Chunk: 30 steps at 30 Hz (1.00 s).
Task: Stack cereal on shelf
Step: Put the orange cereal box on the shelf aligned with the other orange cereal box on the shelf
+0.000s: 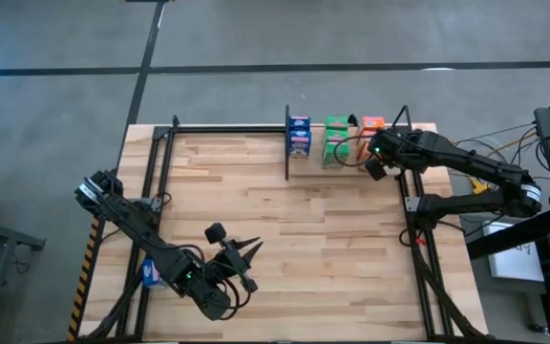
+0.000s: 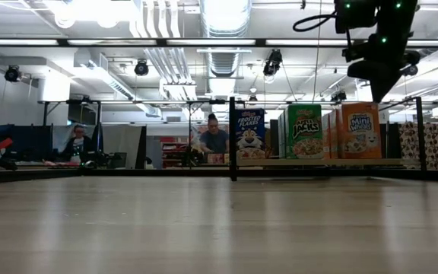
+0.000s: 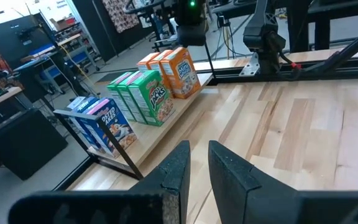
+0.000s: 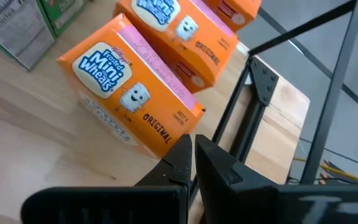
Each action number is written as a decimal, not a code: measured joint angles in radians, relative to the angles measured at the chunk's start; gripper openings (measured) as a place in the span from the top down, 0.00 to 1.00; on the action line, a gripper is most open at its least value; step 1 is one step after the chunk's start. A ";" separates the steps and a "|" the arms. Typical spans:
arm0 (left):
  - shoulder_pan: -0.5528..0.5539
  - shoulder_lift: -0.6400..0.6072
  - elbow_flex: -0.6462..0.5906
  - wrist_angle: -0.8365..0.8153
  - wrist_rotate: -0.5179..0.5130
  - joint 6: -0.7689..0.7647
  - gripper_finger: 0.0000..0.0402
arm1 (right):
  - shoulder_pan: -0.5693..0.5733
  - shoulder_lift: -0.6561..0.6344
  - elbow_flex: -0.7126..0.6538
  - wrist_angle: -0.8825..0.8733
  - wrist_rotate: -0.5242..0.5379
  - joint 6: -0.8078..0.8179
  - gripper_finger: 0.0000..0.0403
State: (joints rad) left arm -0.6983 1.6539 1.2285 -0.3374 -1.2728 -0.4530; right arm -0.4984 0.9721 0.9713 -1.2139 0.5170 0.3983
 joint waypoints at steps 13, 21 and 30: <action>0.000 0.000 0.000 0.000 0.000 0.000 0.90 | 0.000 -0.003 0.032 0.044 0.030 -0.085 0.97; 0.000 0.000 0.000 0.000 0.000 0.000 0.90 | 0.026 -0.020 0.109 0.111 -0.103 -0.071 0.97; -0.001 0.000 0.000 -0.002 0.001 0.000 0.90 | 0.027 0.033 0.103 0.210 -0.296 -0.074 0.97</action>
State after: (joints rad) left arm -0.6994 1.6539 1.2282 -0.3397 -1.2720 -0.4534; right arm -0.4709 1.0052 1.0740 -1.0040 0.2208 0.3242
